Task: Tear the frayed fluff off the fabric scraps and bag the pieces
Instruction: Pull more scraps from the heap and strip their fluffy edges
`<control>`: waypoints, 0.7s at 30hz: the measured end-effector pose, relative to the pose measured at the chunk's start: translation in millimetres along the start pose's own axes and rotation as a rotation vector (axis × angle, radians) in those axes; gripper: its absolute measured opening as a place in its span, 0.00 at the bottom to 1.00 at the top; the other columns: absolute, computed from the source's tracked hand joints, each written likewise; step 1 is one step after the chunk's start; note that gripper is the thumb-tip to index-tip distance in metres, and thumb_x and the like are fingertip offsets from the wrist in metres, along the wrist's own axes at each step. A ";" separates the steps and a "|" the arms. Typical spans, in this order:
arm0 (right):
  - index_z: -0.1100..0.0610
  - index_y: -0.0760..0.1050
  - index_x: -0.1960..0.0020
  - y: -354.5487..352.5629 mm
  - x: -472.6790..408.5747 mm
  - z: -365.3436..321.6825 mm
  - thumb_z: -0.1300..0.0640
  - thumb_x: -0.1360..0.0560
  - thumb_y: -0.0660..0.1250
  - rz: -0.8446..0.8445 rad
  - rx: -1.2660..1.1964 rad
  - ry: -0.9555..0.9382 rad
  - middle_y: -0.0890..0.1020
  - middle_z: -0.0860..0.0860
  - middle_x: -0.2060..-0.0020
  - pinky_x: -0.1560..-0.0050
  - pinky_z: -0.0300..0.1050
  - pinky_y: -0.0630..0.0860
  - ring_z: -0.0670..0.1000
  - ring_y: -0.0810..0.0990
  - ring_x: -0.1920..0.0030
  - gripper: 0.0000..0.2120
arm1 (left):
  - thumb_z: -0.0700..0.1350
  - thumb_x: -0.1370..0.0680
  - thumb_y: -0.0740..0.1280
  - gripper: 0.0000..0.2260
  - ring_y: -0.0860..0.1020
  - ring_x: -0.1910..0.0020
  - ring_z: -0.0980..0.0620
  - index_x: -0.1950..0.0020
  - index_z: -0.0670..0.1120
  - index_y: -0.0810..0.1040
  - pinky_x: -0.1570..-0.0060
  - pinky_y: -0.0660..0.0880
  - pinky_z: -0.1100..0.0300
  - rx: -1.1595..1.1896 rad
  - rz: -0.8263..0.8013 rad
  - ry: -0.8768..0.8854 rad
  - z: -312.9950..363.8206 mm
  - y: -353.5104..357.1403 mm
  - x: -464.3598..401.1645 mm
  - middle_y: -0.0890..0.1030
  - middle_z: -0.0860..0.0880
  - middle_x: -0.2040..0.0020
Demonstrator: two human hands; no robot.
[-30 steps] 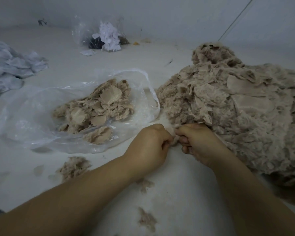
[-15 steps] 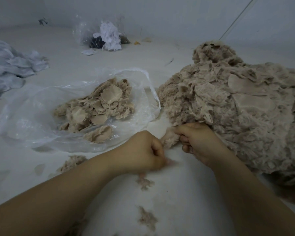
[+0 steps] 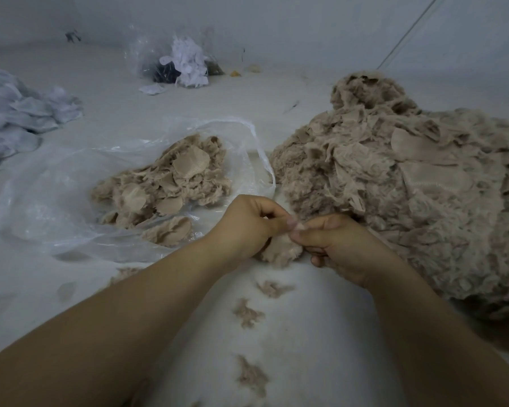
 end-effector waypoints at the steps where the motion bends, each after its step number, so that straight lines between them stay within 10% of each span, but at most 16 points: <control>1: 0.64 0.78 0.60 -0.6 -0.4 1.8 0.63 0.23 0.68 0.005 -0.013 0.020 0.64 0.46 0.79 0.75 0.35 0.67 0.43 0.63 0.78 0.07 | 0.39 0.23 0.71 0.07 0.66 0.83 0.57 0.60 0.40 0.82 0.81 0.63 0.68 0.027 0.036 -0.031 -2.5 -2.2 -1.1 0.74 0.49 0.78; 8: 0.61 0.75 0.51 -2.6 -1.8 2.4 0.60 0.23 0.67 0.008 -0.073 0.042 0.63 0.46 0.79 0.74 0.35 0.68 0.43 0.62 0.78 0.04 | 0.50 0.21 0.70 0.16 0.71 0.83 0.49 0.63 0.43 0.73 0.82 0.64 0.65 0.046 0.053 -0.158 -13.9 -2.8 2.6 0.73 0.46 0.77; 16: 0.52 0.72 0.72 -7.8 -2.4 2.5 0.62 0.26 0.67 0.092 -0.121 0.031 0.63 0.47 0.77 0.76 0.36 0.68 0.44 0.61 0.77 0.17 | 0.37 0.23 0.71 0.09 0.69 0.79 0.52 0.62 0.45 0.76 0.78 0.62 0.63 0.085 0.104 -0.200 -23.9 -8.7 5.2 0.73 0.47 0.74; 21: 0.57 0.78 0.61 -5.2 -1.4 0.1 0.54 0.28 0.74 0.059 0.011 -0.012 0.74 0.44 0.75 0.73 0.36 0.68 0.41 0.69 0.74 0.08 | 0.39 0.23 0.71 0.07 0.70 0.78 0.51 0.61 0.44 0.78 0.79 0.65 0.63 0.007 -0.031 -0.178 -18.7 0.0 6.4 0.74 0.45 0.72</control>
Point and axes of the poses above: each hand's wrist, its own x-axis away from the middle knuckle, its own y-axis out of the palm, z = x × y, the point moved 9 cm from there along -x, towards the middle knuckle
